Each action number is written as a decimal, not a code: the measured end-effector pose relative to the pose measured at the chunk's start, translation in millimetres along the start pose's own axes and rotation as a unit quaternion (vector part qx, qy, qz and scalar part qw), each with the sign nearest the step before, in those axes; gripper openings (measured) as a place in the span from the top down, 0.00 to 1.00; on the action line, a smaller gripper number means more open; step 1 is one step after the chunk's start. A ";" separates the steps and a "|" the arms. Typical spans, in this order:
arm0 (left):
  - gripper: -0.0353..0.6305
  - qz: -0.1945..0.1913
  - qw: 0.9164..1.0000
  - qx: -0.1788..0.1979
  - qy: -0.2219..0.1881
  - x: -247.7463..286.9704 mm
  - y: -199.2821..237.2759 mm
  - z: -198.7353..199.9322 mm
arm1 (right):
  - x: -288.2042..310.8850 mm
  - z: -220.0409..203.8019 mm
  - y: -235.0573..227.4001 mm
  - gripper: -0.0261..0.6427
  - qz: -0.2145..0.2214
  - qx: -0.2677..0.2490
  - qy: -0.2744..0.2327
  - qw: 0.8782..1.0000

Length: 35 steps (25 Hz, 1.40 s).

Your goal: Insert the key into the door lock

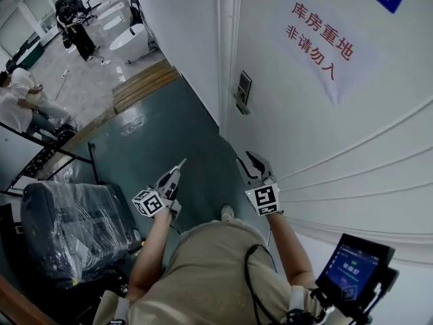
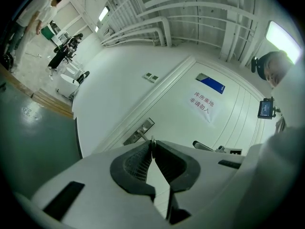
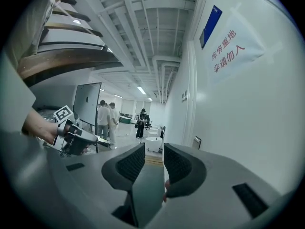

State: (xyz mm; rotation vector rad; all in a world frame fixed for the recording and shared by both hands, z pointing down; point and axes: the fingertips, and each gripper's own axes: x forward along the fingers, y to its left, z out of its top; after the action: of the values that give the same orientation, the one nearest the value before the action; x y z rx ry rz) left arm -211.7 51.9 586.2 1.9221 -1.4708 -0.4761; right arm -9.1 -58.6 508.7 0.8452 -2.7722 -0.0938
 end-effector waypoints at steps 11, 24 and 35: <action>0.90 0.001 1.000 -0.029 0.001 22.0 4.8 -25.0 | -2.6 -7.7 -27.1 0.77 -0.008 -0.003 0.000 1.000; 0.90 -0.017 0.999 -0.034 0.008 66.0 -6.0 -14.6 | -5.8 -13.1 -57.3 0.77 -0.026 0.015 -0.006 1.000; 0.90 -0.052 0.996 -0.072 0.027 114.9 10.3 -11.5 | 15.1 -20.7 -83.4 0.77 -0.049 0.017 0.005 0.999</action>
State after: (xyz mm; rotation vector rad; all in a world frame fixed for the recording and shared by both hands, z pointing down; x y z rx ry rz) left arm -177.1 -55.3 613.7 1.8886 -1.2728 -0.5572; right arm 29.1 -136.1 520.9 0.9875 -2.7288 -0.0607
